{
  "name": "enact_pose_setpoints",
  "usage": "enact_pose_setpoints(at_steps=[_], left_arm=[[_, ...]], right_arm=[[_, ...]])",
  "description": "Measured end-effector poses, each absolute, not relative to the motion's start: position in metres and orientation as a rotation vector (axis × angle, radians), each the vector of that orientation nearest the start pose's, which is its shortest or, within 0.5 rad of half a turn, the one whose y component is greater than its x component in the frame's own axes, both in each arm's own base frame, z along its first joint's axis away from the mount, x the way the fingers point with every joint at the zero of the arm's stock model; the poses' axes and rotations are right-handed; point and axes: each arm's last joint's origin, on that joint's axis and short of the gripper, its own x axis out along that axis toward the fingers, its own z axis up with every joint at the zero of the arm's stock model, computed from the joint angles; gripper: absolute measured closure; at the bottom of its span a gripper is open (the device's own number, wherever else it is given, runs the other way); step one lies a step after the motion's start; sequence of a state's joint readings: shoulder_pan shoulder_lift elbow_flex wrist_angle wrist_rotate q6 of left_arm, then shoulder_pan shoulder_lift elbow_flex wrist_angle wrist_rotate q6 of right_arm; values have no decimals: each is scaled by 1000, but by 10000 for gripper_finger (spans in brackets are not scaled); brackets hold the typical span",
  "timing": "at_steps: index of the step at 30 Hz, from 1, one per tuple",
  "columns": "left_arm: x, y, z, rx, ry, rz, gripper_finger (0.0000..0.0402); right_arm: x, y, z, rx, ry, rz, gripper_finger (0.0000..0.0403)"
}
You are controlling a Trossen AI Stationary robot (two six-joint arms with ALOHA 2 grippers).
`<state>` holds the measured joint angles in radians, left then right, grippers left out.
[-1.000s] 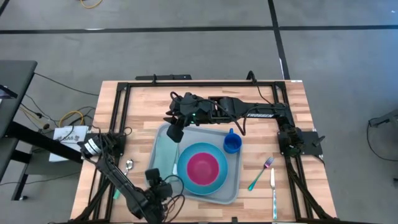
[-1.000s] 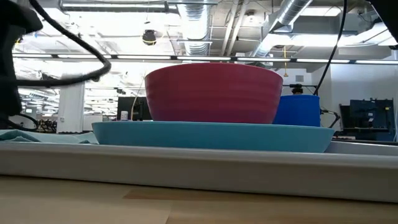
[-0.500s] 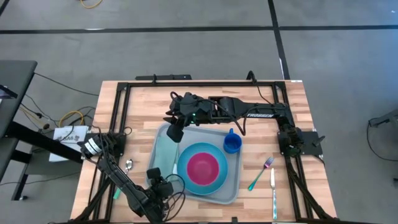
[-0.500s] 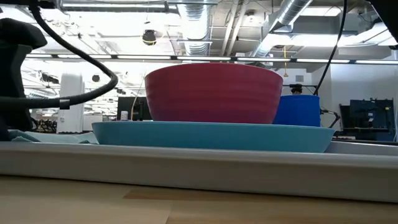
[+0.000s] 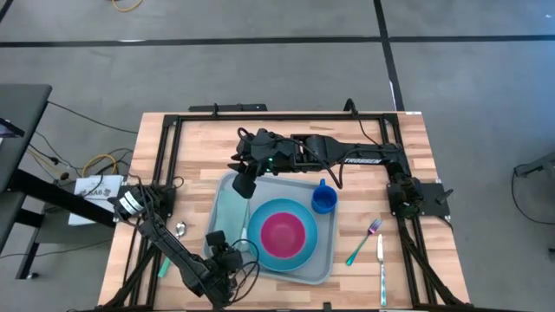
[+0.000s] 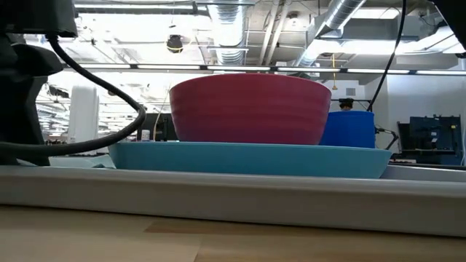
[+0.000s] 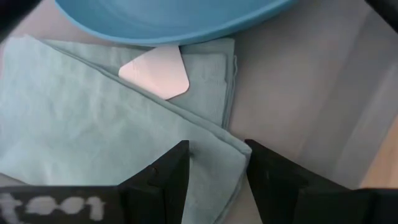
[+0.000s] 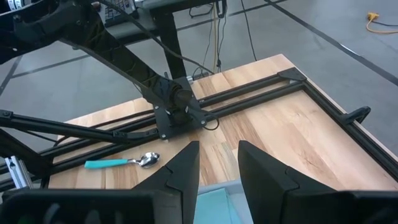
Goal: Set up tray
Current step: Adjust the green napkin on the gray tray
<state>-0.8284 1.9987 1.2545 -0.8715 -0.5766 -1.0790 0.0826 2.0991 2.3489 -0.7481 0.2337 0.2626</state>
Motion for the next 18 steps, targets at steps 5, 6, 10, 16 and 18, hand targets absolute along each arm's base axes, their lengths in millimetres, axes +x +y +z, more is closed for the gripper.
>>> enact_pose_setpoints(at_steps=[5, 6, 10, 16, 18], left_arm=[[245, -245, 130, 92, 1117, 438, 259], [245, -245, 130, 96, 1112, 440, 260], [247, -243, 130, 93, 1102, 455, 292], [251, -242, 132, 64, 1105, 465, 391], [253, -244, 136, 57, 1086, 462, 391]], right_arm=[[459, 31, 404, 178, 470, -211, 301], [459, 31, 404, 178, 470, -211, 301], [459, 31, 404, 178, 469, -211, 301], [459, 31, 404, 178, 470, -211, 301], [459, 31, 404, 178, 470, -211, 301]])
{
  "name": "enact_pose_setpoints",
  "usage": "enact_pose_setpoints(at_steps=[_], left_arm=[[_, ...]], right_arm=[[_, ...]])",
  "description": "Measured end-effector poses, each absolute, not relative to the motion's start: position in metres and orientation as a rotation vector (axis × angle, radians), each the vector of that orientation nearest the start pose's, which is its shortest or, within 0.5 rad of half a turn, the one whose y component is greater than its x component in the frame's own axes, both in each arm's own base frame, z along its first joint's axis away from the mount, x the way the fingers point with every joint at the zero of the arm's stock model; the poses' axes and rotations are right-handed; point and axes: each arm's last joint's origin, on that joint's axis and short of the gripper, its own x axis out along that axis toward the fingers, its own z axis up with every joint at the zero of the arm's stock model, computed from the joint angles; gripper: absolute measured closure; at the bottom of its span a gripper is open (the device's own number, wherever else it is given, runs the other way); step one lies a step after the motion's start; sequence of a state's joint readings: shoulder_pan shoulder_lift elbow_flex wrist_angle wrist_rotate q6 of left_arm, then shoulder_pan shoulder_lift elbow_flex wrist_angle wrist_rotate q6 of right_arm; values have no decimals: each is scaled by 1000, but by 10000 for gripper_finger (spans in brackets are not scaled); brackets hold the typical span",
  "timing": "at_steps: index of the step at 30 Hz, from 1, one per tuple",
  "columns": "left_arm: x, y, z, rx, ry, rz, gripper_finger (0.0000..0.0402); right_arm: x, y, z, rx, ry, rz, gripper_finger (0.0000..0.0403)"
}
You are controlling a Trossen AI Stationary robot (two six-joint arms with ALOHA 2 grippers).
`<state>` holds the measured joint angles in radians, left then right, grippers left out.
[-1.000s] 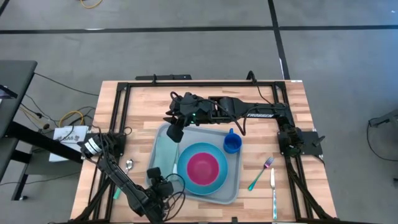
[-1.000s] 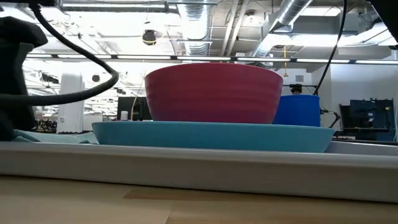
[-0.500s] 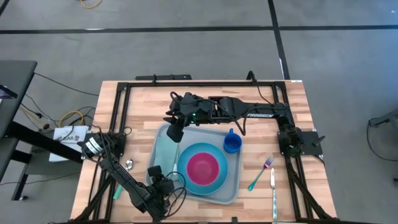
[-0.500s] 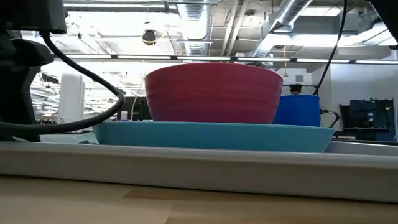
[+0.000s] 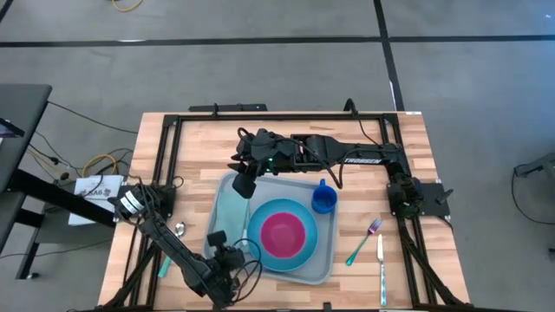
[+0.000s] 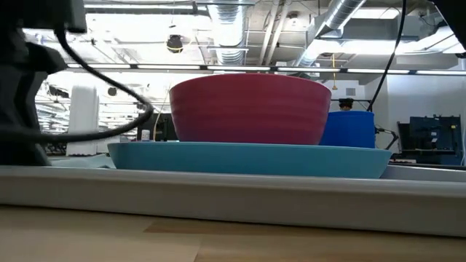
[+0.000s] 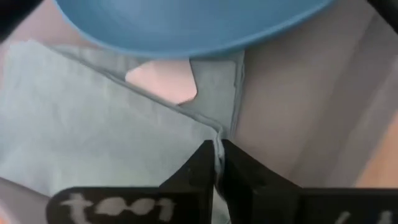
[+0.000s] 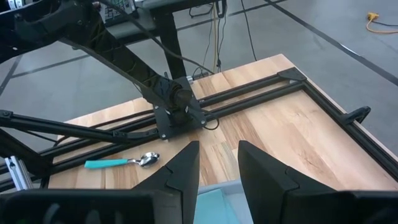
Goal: Set up tray
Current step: Adjust the green napkin on the gray tray
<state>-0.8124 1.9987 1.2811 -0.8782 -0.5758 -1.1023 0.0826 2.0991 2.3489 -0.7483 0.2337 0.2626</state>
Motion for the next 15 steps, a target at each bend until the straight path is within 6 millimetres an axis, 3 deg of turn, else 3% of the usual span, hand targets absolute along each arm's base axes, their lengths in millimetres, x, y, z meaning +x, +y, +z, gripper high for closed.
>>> enact_pose_setpoints(at_steps=[7, 15], left_arm=[[263, -249, 151, 50, 1014, 476, 398], [280, -237, 151, 13, 959, 510, 399]], right_arm=[[459, 31, 404, 178, 469, -211, 301], [459, 31, 404, 178, 470, -211, 301]])
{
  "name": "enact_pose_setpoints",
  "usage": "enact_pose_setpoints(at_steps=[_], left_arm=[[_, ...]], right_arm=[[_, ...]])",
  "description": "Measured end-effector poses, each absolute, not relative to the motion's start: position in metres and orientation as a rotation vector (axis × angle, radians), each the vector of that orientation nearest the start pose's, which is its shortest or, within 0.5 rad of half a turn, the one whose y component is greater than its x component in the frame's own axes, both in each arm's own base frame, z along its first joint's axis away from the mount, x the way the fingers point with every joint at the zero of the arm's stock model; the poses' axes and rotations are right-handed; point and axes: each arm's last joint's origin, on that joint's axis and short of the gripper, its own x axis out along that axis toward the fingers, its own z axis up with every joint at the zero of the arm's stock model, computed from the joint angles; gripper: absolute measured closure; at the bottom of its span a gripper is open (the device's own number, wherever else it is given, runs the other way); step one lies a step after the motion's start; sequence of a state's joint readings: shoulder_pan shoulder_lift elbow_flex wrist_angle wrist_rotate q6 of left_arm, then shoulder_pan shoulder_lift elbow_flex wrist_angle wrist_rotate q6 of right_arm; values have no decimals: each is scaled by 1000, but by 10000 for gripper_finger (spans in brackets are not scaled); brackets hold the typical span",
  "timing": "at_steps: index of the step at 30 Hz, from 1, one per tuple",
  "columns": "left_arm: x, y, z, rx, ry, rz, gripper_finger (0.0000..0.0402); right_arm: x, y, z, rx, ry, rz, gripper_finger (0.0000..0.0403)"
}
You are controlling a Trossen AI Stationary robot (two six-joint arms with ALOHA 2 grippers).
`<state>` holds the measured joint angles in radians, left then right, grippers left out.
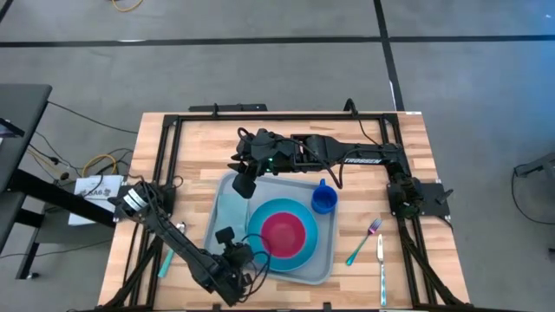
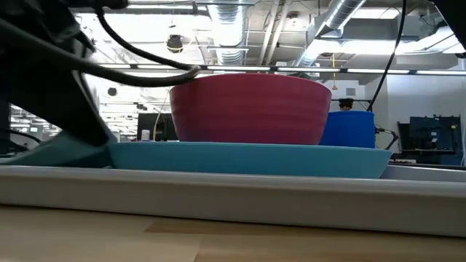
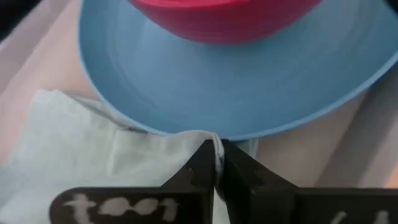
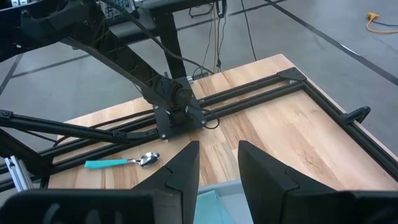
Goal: Set up tray
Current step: Adjust the green napkin on the gray tray
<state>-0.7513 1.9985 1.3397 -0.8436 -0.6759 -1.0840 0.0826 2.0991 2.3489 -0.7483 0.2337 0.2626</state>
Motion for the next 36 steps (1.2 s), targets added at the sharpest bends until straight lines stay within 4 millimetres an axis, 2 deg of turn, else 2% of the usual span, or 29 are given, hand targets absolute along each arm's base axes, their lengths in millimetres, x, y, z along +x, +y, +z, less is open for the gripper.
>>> enact_pose_setpoints(at_steps=[5, 10, 16, 25, 30, 36], left_arm=[[292, -233, 150, -32, 1026, 422, 398], [295, -232, 150, -11, 1057, 367, 383], [295, -232, 150, 29, 1067, 340, 341], [302, -242, 152, -58, 1035, 241, 279], [303, -246, 159, -112, 1062, 242, 275], [294, -244, 172, -60, 1079, 389, 301]], right_arm=[[459, 31, 404, 178, 470, -211, 301], [459, 31, 404, 178, 470, -211, 301], [459, 31, 404, 178, 470, -211, 301], [459, 31, 404, 178, 469, -211, 301], [459, 31, 404, 178, 470, -211, 301], [459, 31, 404, 178, 470, -211, 301]])
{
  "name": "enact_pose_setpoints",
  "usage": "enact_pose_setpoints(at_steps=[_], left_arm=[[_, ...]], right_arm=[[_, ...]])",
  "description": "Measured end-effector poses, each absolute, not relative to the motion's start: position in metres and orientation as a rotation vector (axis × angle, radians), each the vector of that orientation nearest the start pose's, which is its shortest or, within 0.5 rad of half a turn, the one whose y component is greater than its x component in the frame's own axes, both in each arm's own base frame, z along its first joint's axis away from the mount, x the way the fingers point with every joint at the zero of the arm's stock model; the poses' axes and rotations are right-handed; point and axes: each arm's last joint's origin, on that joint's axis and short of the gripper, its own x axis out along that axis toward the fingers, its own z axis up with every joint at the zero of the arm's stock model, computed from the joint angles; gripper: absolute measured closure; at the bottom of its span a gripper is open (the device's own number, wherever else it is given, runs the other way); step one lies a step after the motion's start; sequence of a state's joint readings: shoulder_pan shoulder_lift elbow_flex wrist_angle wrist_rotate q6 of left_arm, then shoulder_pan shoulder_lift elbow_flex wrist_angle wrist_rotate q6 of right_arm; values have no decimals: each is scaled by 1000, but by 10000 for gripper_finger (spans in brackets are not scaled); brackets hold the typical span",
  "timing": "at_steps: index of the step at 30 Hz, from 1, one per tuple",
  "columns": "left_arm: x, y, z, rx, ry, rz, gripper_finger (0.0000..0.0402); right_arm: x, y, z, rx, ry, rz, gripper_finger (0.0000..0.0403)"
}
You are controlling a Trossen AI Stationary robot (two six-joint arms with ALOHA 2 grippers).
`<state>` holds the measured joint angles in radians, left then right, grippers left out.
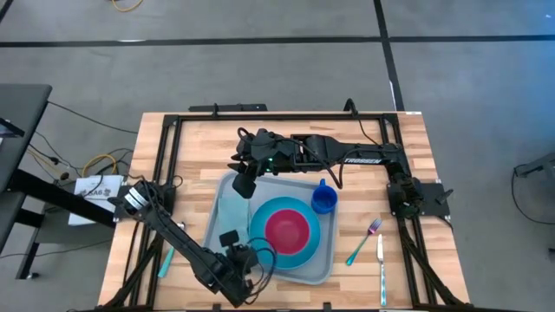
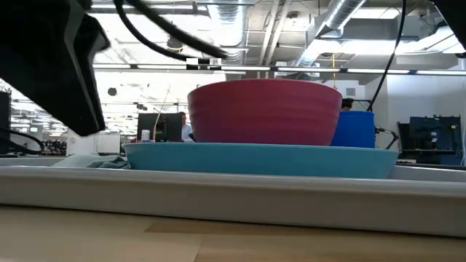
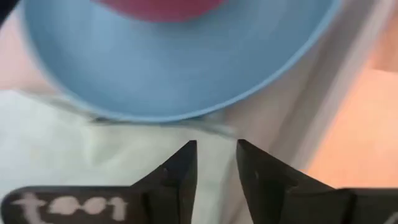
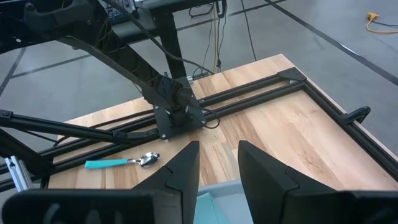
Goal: Set up tray
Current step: Adjust the green napkin on the gray tray, then put the light green spoon on top of the green table napkin
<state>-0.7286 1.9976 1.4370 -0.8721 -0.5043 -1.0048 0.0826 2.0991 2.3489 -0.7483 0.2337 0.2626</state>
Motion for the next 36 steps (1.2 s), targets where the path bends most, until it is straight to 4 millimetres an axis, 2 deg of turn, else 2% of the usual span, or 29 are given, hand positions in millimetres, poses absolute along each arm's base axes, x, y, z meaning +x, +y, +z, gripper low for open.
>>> enact_pose_setpoints(at_steps=[4, 9, 12, 17, 23, 28, 33, 36], left_arm=[[283, -238, 168, -23, 1100, 481, 335], [270, -226, 145, -41, 1156, 561, 395], [263, -220, 136, -40, 1156, 611, 396], [256, -215, 128, -29, 1240, 592, 400], [242, -206, 126, 122, 1351, 637, 401], [236, -203, 129, 318, 1461, 544, 401], [238, -204, 134, 338, 1443, 560, 401], [242, -206, 147, 334, 1394, 625, 401]], right_arm=[[459, 31, 404, 178, 470, -211, 301], [459, 31, 404, 178, 469, -211, 301], [459, 31, 404, 178, 470, -211, 301], [459, 31, 404, 178, 470, -211, 301], [459, 31, 404, 178, 469, -211, 301], [459, 31, 404, 178, 469, -211, 301], [459, 31, 404, 178, 470, -211, 301], [459, 31, 404, 178, 469, -211, 301]])
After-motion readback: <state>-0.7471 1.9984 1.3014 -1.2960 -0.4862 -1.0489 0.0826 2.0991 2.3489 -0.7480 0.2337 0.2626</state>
